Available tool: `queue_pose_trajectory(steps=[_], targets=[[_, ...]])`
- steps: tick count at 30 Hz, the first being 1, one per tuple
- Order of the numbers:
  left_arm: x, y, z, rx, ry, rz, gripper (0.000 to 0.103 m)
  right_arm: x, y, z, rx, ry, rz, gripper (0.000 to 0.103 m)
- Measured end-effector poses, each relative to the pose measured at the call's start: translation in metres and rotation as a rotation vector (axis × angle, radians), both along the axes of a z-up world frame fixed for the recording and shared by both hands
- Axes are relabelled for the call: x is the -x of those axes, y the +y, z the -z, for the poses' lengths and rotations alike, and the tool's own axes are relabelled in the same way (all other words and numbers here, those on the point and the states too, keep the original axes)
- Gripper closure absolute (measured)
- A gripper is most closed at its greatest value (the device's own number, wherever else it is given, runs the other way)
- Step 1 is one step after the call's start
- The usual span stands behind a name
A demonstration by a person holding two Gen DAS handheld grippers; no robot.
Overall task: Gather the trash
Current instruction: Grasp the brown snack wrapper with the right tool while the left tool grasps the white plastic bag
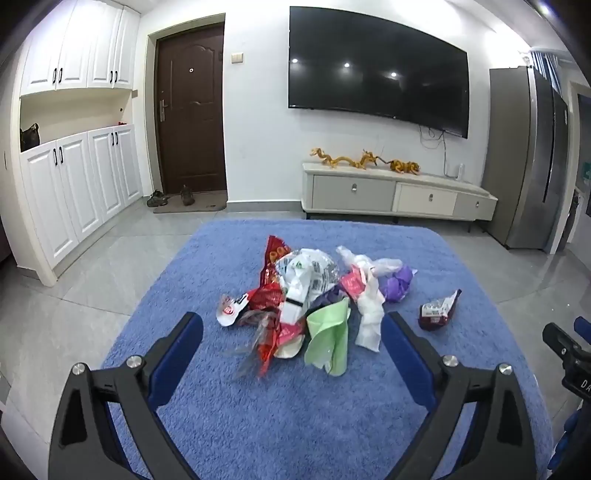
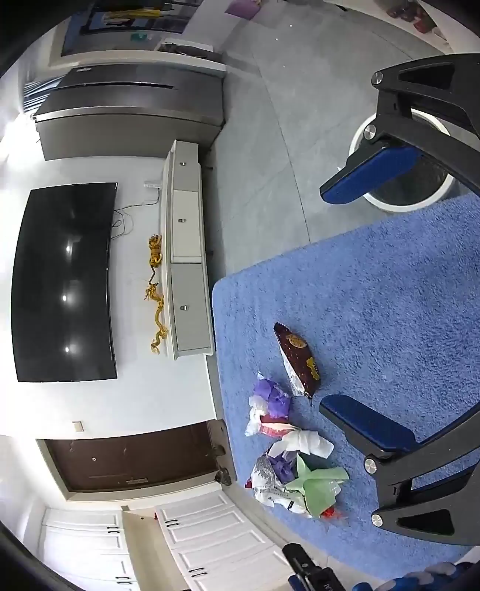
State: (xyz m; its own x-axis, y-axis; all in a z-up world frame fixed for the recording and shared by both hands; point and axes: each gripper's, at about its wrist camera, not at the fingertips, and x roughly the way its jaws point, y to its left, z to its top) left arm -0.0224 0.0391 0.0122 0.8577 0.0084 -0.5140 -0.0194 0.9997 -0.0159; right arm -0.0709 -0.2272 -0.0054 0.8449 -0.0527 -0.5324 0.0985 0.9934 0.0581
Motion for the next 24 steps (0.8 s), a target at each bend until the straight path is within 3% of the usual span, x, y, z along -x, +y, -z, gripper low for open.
queue_pose_trajectory(steps=[4, 8, 16, 24], targets=[[-0.007, 0.005, 0.004, 0.006, -0.013, 0.005, 0.006, 0.001, 0.002, -0.001, 0.006, -0.006, 0.015, 0.0], [-0.019, 0.018, 0.012, 0.015, 0.037, 0.031, 0.006, -0.006, -0.001, -0.001, -0.018, -0.009, 0.021, 0.0], [-0.044, 0.062, 0.024, 0.087, 0.092, 0.034, 0.006, -0.037, 0.016, 0.014, -0.053, 0.081, -0.052, 0.0], [-0.078, 0.046, 0.012, 0.084, 0.1, 0.189, 0.009, -0.066, 0.022, 0.031, -0.14, 0.179, -0.119, 0.0]])
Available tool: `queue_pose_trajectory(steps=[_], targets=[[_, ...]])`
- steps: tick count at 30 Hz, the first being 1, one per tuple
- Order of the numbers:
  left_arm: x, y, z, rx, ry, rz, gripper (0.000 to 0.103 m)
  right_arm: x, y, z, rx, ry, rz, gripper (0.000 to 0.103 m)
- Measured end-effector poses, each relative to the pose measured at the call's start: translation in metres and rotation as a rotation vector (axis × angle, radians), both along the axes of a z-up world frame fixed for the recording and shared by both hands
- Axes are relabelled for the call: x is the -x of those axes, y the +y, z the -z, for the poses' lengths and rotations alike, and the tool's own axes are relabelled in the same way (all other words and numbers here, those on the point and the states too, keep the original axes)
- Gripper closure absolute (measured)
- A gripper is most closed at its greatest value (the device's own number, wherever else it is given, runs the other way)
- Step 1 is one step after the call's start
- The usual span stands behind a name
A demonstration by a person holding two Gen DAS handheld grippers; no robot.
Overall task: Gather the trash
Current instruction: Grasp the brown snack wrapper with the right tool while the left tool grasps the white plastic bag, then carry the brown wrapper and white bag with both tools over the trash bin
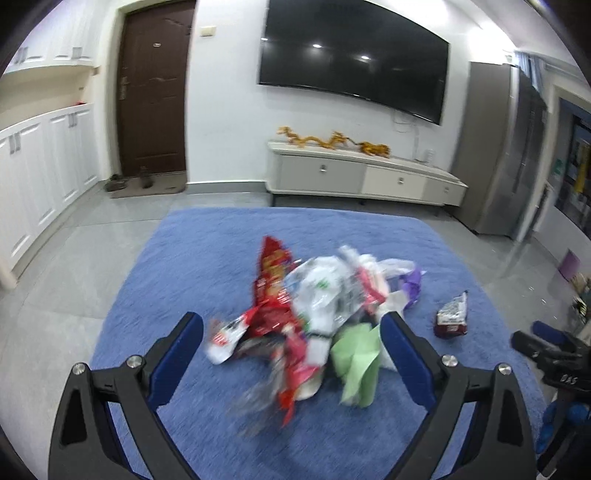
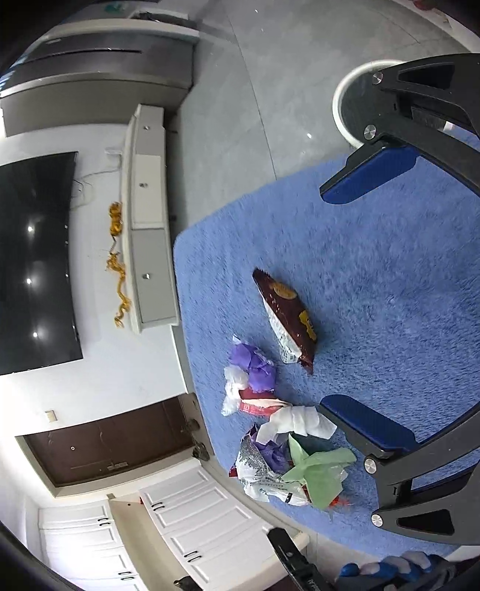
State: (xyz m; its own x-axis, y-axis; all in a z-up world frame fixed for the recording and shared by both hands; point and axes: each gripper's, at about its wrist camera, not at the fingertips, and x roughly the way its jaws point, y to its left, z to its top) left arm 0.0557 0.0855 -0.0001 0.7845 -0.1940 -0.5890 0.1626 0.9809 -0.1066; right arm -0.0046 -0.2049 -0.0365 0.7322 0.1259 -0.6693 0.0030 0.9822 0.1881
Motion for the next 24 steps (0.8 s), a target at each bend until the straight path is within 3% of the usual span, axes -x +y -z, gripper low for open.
queue_pose_trajectory(steps=[2, 7, 9, 14, 15, 18, 24], targets=[[-0.013, -0.009, 0.0, 0.003, 0.015, 0.032, 0.015, -0.009, 0.0, 0.004, -0.009, 0.005, -0.013, 0.0], [-0.043, -0.023, 0.011, -0.033, 0.047, 0.035, 0.018, -0.033, -0.001, 0.011, -0.062, 0.035, -0.043, 0.0], [-0.053, -0.027, 0.019, -0.036, 0.075, 0.031, 0.026, -0.044, -0.002, 0.015, -0.097, 0.045, -0.055, 0.002], [-0.068, -0.028, 0.035, -0.034, 0.132, 0.013, 0.039, -0.074, -0.006, 0.032, -0.193, 0.113, -0.06, 0.015], [-0.07, -0.027, 0.038, -0.03, 0.141, 0.012, 0.047, -0.078, -0.008, 0.036, -0.212, 0.127, -0.055, 0.019], [-0.071, -0.024, 0.042, -0.003, 0.155, 0.013, 0.056, -0.088, -0.01, 0.049, -0.247, 0.158, -0.046, 0.035], [-0.058, -0.013, 0.035, 0.047, 0.122, -0.009, 0.063, -0.079, -0.014, 0.047, -0.249, 0.132, -0.07, 0.054]])
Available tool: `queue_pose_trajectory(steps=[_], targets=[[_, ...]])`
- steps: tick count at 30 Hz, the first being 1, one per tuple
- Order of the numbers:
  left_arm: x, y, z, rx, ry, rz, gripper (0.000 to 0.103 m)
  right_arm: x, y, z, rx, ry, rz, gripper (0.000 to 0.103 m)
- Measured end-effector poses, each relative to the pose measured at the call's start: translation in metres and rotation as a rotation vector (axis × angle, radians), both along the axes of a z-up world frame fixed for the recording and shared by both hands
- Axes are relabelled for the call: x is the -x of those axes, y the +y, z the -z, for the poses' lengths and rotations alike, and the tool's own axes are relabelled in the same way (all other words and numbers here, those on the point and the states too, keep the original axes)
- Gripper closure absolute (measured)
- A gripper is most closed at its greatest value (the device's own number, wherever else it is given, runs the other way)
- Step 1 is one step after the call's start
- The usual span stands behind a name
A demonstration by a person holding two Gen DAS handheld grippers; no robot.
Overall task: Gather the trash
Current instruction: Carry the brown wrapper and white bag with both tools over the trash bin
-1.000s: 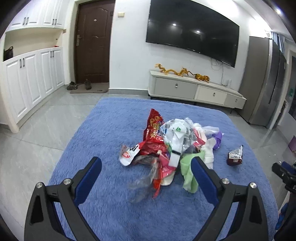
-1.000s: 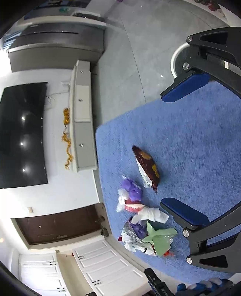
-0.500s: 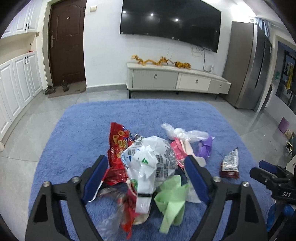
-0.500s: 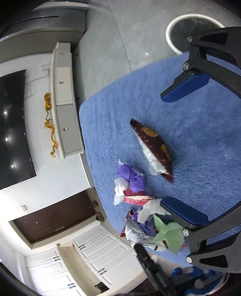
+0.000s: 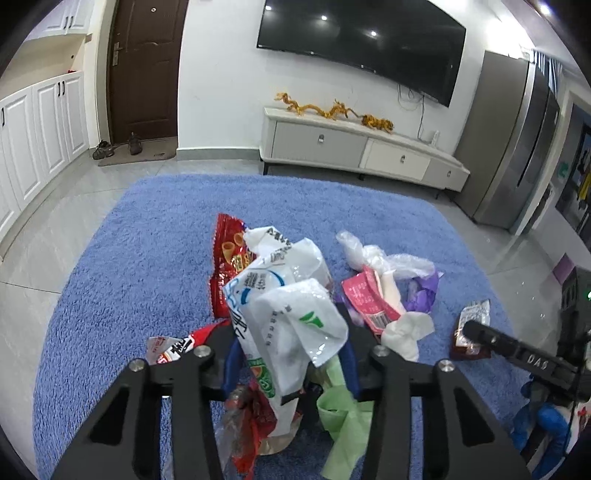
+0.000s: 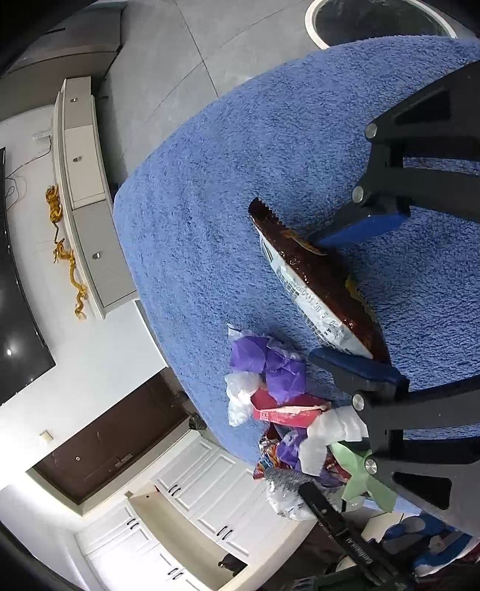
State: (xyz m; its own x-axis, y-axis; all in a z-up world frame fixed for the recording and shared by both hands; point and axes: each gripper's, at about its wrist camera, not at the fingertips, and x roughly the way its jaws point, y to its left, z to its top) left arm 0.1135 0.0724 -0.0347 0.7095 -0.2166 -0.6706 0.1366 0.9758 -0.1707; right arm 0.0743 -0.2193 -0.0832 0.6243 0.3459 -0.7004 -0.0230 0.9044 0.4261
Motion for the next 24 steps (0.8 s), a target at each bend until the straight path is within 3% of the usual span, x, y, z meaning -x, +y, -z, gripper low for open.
queue_pose_trajectory(steps=[6, 13, 20, 24], targets=[[0.021, 0.015, -0.019, 0.045, -0.041, 0.007, 0.064, 0.023, 0.006, -0.011, 0.012, -0.048, -0.037, 0.059], [0.046, 0.008, -0.046, 0.028, -0.094, 0.031, 0.064, 0.06, 0.007, -0.036, 0.003, -0.139, -0.066, 0.059], [0.07, -0.04, -0.062, 0.019, -0.124, 0.146, 0.064, 0.083, -0.021, -0.058, 0.001, -0.187, -0.031, 0.059], [0.075, -0.097, -0.063, 0.019, -0.11, 0.267, 0.064, 0.103, -0.061, -0.06, 0.035, -0.19, 0.049, 0.059]])
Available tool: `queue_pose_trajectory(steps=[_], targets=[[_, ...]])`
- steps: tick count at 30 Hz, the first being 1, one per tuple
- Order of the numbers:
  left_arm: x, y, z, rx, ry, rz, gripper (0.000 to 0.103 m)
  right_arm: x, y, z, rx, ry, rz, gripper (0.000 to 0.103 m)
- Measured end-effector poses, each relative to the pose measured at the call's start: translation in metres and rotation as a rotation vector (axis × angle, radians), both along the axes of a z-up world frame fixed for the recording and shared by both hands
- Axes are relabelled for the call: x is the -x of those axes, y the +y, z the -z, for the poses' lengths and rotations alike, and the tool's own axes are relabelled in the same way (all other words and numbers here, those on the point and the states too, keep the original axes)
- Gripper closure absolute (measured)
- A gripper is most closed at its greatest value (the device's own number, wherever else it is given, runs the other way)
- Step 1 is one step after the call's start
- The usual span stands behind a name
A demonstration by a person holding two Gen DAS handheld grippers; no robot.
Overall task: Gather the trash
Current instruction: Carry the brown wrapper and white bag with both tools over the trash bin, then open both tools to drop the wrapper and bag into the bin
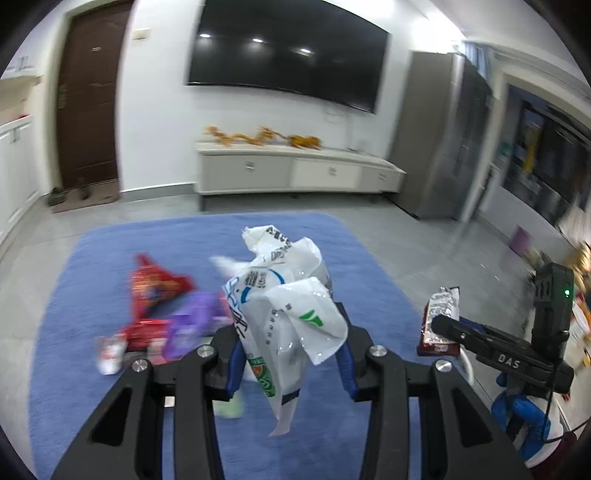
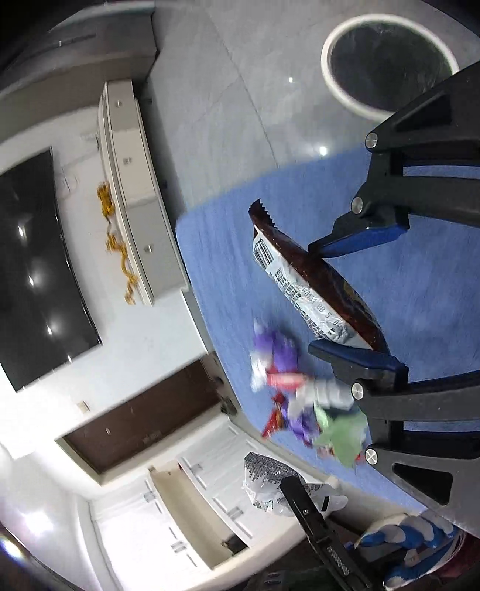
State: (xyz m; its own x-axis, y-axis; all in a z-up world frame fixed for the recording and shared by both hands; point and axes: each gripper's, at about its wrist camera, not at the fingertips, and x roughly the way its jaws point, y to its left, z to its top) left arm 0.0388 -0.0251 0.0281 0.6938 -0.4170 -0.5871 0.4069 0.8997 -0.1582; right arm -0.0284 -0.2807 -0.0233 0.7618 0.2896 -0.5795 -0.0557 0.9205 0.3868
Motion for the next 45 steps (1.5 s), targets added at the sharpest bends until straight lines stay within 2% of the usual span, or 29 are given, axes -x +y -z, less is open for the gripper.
queue_pose_trajectory(steps=[4, 9, 13, 18, 21, 26, 29, 34, 40, 45], targets=[[0.0, -0.067, 0.007, -0.027, 0.029, 0.129, 0.064, 0.021, -0.056, 0.013, 0.016, 0.034, 0.124, 0.059], [-0.002, -0.165, 0.024, -0.069, 0.083, 0.297, 0.064, 0.044, -0.137, 0.048, 0.071, 0.129, 0.298, 0.059], [-0.002, -0.239, 0.044, -0.108, 0.128, 0.4, 0.064, 0.053, -0.184, 0.075, 0.077, 0.202, 0.38, 0.059], [-0.008, -0.32, 0.07, -0.141, 0.184, 0.488, 0.063, 0.053, -0.224, 0.1, 0.066, 0.258, 0.424, 0.059], [-0.011, -0.356, 0.08, -0.125, 0.231, 0.545, 0.061, 0.049, -0.239, 0.114, 0.063, 0.291, 0.443, 0.059], [-0.019, -0.381, 0.098, -0.096, 0.314, 0.576, 0.057, 0.05, -0.249, 0.13, 0.05, 0.336, 0.461, 0.059], [-0.022, -0.383, 0.102, -0.098, 0.321, 0.58, 0.044, 0.056, -0.256, 0.135, 0.037, 0.343, 0.482, 0.056], [-0.024, -0.381, 0.102, -0.095, 0.328, 0.576, 0.043, 0.071, -0.264, 0.142, 0.0, 0.361, 0.535, 0.056], [-0.018, -0.36, 0.086, -0.087, 0.275, 0.543, 0.043, 0.087, -0.259, 0.131, -0.008, 0.353, 0.552, 0.056], [-0.008, -0.323, 0.064, -0.075, 0.197, 0.494, 0.043, 0.093, -0.249, 0.104, 0.021, 0.299, 0.559, 0.056]])
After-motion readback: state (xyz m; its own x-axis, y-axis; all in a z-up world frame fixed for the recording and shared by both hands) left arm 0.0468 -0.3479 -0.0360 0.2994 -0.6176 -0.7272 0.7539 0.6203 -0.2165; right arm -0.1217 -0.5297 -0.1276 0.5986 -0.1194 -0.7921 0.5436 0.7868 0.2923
